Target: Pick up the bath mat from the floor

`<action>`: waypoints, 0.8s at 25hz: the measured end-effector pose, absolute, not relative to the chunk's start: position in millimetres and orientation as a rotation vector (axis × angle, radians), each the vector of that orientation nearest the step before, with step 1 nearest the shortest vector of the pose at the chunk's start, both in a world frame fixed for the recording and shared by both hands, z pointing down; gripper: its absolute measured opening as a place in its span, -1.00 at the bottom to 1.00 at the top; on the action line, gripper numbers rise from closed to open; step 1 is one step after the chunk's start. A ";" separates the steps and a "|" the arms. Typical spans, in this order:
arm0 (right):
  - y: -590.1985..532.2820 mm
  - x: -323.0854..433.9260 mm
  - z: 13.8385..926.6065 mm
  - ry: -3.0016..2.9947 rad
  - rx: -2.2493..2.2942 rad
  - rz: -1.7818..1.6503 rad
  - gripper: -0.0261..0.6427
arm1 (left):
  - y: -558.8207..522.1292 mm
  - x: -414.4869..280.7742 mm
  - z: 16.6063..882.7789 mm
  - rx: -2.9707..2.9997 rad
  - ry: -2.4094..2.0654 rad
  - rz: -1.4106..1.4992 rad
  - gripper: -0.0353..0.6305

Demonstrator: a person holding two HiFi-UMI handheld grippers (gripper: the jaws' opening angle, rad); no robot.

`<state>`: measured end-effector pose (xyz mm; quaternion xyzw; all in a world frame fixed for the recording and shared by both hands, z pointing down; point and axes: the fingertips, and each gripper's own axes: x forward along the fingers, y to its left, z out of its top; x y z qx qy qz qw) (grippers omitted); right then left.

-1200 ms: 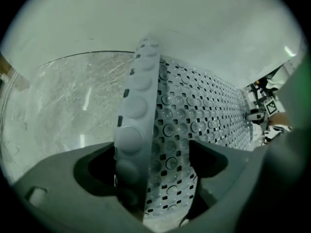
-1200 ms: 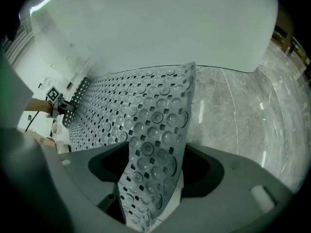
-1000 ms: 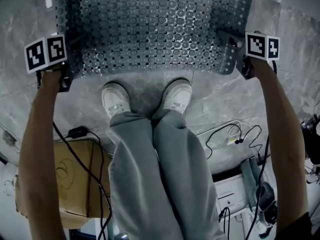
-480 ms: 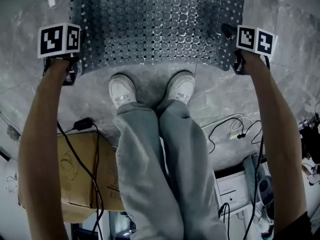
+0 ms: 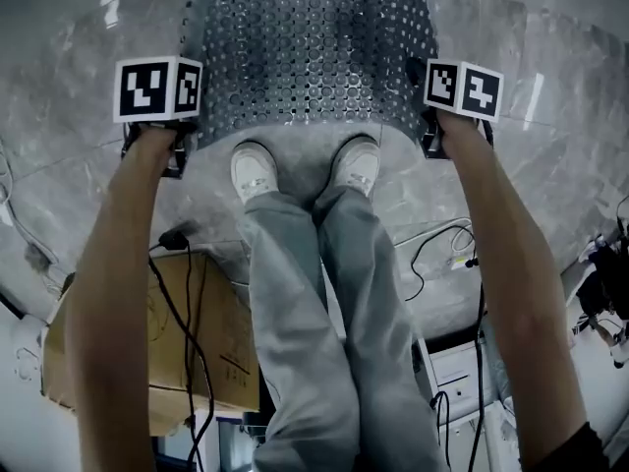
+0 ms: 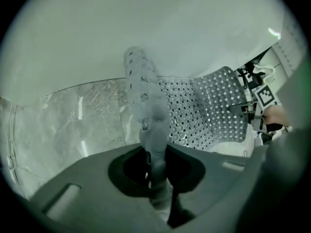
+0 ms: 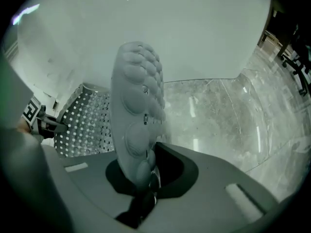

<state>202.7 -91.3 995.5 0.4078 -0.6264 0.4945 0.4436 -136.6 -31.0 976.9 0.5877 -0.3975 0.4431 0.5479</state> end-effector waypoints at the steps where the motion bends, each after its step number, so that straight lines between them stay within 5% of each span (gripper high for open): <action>1: -88.7 198.4 988.7 -1.557 1.017 1.242 -0.85 | -31.2 -131.8 970.2 1.401 -0.933 1.038 -0.75; 20: -52.1 120.6 863.9 -1.629 0.901 1.382 -0.86 | -25.9 -77.2 829.7 1.598 -0.796 1.008 -0.76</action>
